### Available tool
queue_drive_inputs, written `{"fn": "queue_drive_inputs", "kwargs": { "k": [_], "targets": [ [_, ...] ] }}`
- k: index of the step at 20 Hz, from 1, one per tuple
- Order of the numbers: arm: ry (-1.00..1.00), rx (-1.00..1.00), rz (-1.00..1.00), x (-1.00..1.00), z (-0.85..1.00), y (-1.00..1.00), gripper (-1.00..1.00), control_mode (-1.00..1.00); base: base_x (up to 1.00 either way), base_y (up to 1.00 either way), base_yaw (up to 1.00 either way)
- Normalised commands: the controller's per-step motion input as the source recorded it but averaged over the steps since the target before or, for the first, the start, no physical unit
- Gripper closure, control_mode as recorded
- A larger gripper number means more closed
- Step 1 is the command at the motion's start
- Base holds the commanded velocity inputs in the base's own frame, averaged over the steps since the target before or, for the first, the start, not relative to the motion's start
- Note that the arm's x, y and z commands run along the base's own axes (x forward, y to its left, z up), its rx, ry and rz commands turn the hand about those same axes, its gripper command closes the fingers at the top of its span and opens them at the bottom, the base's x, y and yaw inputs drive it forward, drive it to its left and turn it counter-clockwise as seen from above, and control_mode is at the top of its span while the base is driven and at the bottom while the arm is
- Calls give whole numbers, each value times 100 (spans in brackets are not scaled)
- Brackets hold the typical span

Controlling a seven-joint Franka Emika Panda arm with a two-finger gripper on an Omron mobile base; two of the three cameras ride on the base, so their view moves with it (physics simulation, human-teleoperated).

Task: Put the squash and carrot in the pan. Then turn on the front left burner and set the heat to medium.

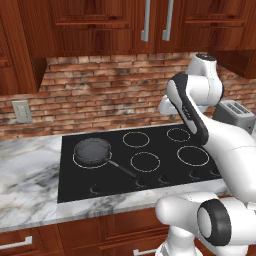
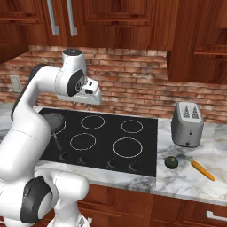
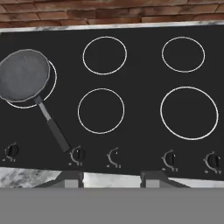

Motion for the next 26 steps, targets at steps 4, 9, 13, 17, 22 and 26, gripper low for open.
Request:
{"fn": "queue_drive_inputs", "kwargs": {
  "k": [4,9,13,17,22,26],
  "targets": [
    [1,-2,0,0,-4,21,-100,-100,0,0,0],
    [0,-8,0,0,-28,14,-100,-100,0,0,0],
    [0,-3,-1,-4,-61,-35,-100,-100,0,0,0],
    [0,0,-2,8,-54,-95,-100,-100,0,0,0],
    [6,0,0,25,-13,-100,-100,-100,0,0,0],
    [16,-4,0,25,0,-100,-100,-100,0,0,0]
  ]
}}
